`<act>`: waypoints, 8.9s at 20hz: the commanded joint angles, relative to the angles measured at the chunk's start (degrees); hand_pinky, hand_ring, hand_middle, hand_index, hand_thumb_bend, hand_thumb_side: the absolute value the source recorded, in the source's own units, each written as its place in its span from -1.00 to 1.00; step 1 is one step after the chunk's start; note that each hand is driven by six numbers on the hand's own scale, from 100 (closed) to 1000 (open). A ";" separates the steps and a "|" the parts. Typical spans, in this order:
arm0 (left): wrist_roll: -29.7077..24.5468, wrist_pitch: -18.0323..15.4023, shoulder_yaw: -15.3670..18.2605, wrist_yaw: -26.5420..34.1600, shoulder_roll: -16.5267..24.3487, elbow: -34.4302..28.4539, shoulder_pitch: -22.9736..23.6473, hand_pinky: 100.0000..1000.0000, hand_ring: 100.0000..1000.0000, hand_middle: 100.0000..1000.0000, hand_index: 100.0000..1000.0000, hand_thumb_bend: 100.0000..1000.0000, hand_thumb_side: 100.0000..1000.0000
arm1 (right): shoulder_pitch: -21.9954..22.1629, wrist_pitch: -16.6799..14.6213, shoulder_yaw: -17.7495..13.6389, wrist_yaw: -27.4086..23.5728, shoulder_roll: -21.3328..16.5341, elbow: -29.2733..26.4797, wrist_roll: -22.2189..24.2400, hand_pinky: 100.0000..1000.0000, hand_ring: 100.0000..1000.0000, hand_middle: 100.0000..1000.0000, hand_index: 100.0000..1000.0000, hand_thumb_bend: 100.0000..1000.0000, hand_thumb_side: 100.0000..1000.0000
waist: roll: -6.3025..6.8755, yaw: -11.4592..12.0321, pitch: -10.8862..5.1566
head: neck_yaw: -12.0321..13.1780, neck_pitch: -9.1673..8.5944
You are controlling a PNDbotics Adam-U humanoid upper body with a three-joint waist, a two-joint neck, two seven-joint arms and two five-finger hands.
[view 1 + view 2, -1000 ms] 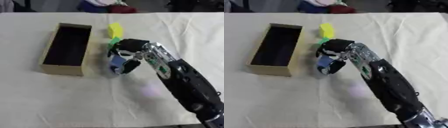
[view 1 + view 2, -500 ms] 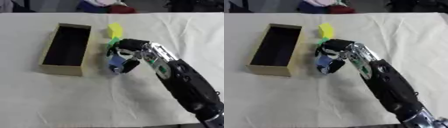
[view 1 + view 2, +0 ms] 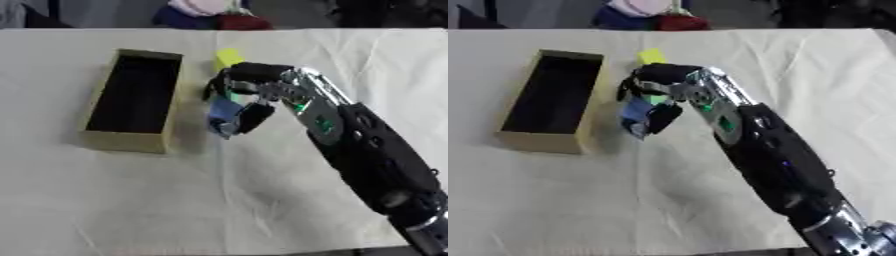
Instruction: Pick up objects on the table and place them in the box.
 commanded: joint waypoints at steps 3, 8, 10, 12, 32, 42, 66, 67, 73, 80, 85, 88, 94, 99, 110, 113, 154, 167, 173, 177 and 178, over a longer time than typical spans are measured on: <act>-0.17 -0.05 0.01 -0.02 1.23 -0.94 -0.42 0.41 0.16 0.38 0.56 -1.00 0.44 | -5.77 -0.72 -0.84 1.42 2.87 -0.32 -2.29 0.48 0.46 -0.15 0.58 -1.00 -1.00 | 0.29 0.36 -1.04 | 0.05 0.29; -0.41 -0.18 -0.25 0.16 1.21 -0.94 -0.87 0.40 0.17 0.38 0.56 -1.00 0.44 | -10.47 -2.19 -1.44 6.05 7.57 1.20 -6.38 0.48 0.47 -0.14 0.58 -1.00 -1.00 | 0.42 1.43 -0.72 | -0.87 0.29; -0.52 -0.20 -0.35 0.30 1.11 -0.94 -1.08 0.40 0.17 0.38 0.56 -1.00 0.44 | -11.69 -2.68 -1.97 8.76 9.58 2.04 -8.73 0.48 0.47 -0.13 0.58 -1.00 -1.00 | 0.51 1.96 -0.58 | -1.27 0.29; -0.70 -0.27 -0.49 0.45 1.00 -0.94 -1.35 0.40 0.17 0.38 0.56 -1.00 0.44 | -12.58 -2.93 -2.76 12.46 12.16 3.14 -11.64 0.48 0.47 -0.14 0.58 -1.00 -1.00 | 0.63 2.68 -0.38 | -1.71 0.29; -1.64 -0.39 -0.76 1.09 0.13 -0.94 -2.30 0.41 0.16 0.38 0.56 -1.00 0.44 | -13.23 -3.94 -13.57 36.85 20.28 17.32 -29.32 0.48 0.48 -0.12 0.58 -1.00 -1.00 | 1.23 4.78 1.07 | -3.33 0.29; -1.70 -0.35 -0.69 1.07 -0.20 -0.94 -2.25 0.41 0.16 0.38 0.56 -1.00 0.45 | -12.47 -5.58 -14.28 38.47 20.69 20.82 -27.17 0.64 0.64 0.02 0.65 -1.00 -1.00 | 1.32 4.83 1.36 | -3.43 0.29; -2.10 0.03 -0.67 0.93 -0.45 -0.94 -2.06 0.41 0.16 0.38 0.55 -1.00 0.45 | -10.81 -1.13 -16.61 45.01 21.60 12.46 -31.31 0.74 0.84 0.35 0.83 -0.58 -0.25 | 1.69 4.60 1.30 | -3.71 0.29; -2.11 0.03 -0.67 0.92 -0.44 -0.94 -2.06 0.41 0.16 0.38 0.55 -1.00 0.45 | -10.83 -0.72 -16.75 43.58 21.46 11.00 -31.06 0.74 0.84 0.34 0.82 -0.65 -0.26 | 1.69 4.58 1.27 | -3.65 0.29; -2.11 0.07 -0.58 0.76 -0.30 -0.94 -1.82 0.41 0.16 0.38 0.55 -1.00 0.45 | -12.23 2.30 -17.65 35.33 17.40 3.76 -26.84 0.72 0.81 0.35 0.79 -0.79 -0.21 | 1.58 4.33 1.18 | -3.09 0.29; -1.89 -0.05 -0.52 0.47 0.17 -0.94 -1.67 0.41 0.16 0.38 0.55 -1.00 0.44 | -15.00 2.49 -18.08 32.66 8.12 7.43 -21.33 0.72 0.84 0.41 0.81 -0.69 0.07 | 1.52 3.48 1.20 | -2.08 0.29; -1.92 -0.02 -0.57 0.36 0.38 -0.94 -1.60 0.41 0.16 0.38 0.55 -1.00 0.44 | -16.22 0.70 -17.36 32.34 4.07 13.00 -19.56 0.72 0.85 0.40 0.80 -0.62 0.14 | 1.46 2.90 1.07 | -1.39 0.29; -1.91 0.03 -0.56 0.30 0.53 -0.94 -1.54 0.41 0.16 0.38 0.55 -1.00 0.44 | -16.84 -0.72 -16.67 31.05 2.29 16.12 -18.60 0.72 0.86 0.40 0.79 -0.60 0.19 | 1.35 2.64 0.94 | -1.11 0.29; -1.91 0.16 -0.50 0.18 0.77 -0.94 -1.50 0.41 0.16 0.38 0.55 -1.00 0.44 | -17.59 -3.80 -14.76 28.78 0.14 21.53 -15.96 0.72 0.85 0.40 0.78 -0.37 0.09 | 1.05 2.35 0.75 | -0.90 0.29; -1.96 0.24 -0.50 0.14 0.83 -0.94 -1.46 0.41 0.16 0.38 0.55 -1.00 0.43 | -17.21 -5.61 -13.67 26.48 -0.14 23.27 -13.77 0.76 0.86 0.41 0.77 -0.53 -0.22 | 0.99 2.22 0.55 | -0.96 0.29; -1.98 0.40 -0.39 0.05 0.88 -0.94 -1.18 0.40 0.16 0.38 0.55 -1.00 0.43 | -14.42 -3.83 -13.30 20.62 -1.94 23.79 -8.52 0.77 0.86 0.35 0.77 -0.48 0.17 | 0.84 1.75 0.32 | -1.03 0.29; -2.14 0.51 -0.41 0.02 0.85 -0.94 -1.19 0.40 0.16 0.38 0.55 -1.00 0.43 | -13.84 -3.51 -12.99 19.39 -2.34 23.24 -7.55 0.78 0.86 0.34 0.77 -0.50 0.21 | 0.79 1.57 0.29 | -1.00 0.29; -3.11 0.66 -0.55 0.38 -0.01 -0.94 -1.27 0.40 0.15 0.39 0.54 -1.00 0.43 | -7.60 4.99 -13.51 25.69 3.07 26.40 -16.00 0.62 0.69 -0.06 0.45 -1.00 0.26 | 1.23 2.30 1.18 | -1.76 0.29; -3.84 0.84 -0.53 0.45 0.22 -0.94 -1.15 0.40 0.16 0.39 0.54 -1.00 0.43 | -11.71 5.82 -12.70 21.02 1.76 21.44 -18.06 0.50 0.53 -0.21 0.29 -1.00 -0.21 | 1.14 2.11 0.53 | -1.58 0.29; -3.96 0.83 -0.59 0.56 0.39 -0.94 -1.27 0.40 0.16 0.39 0.54 -1.00 0.43 | -14.74 6.50 -12.85 17.97 2.03 18.57 -16.68 0.50 0.52 -0.22 0.29 -1.00 -0.22 | 1.06 2.43 0.29 | -1.61 0.29; -4.05 0.78 -0.72 0.66 0.45 -0.94 -1.48 0.40 0.16 0.39 0.54 -1.00 0.42 | -16.77 6.51 -12.46 16.90 4.14 17.11 -15.30 0.49 0.52 -0.21 0.30 -1.00 -0.20 | 0.99 2.97 0.23 | -1.94 0.29; -4.10 0.75 -0.78 0.70 0.45 -0.94 -1.55 0.40 0.16 0.39 0.54 -1.00 0.42 | -17.16 6.41 -12.40 16.98 4.99 17.34 -14.94 0.49 0.51 -0.21 0.30 -1.00 -0.18 | 0.99 3.20 0.22 | -2.06 0.29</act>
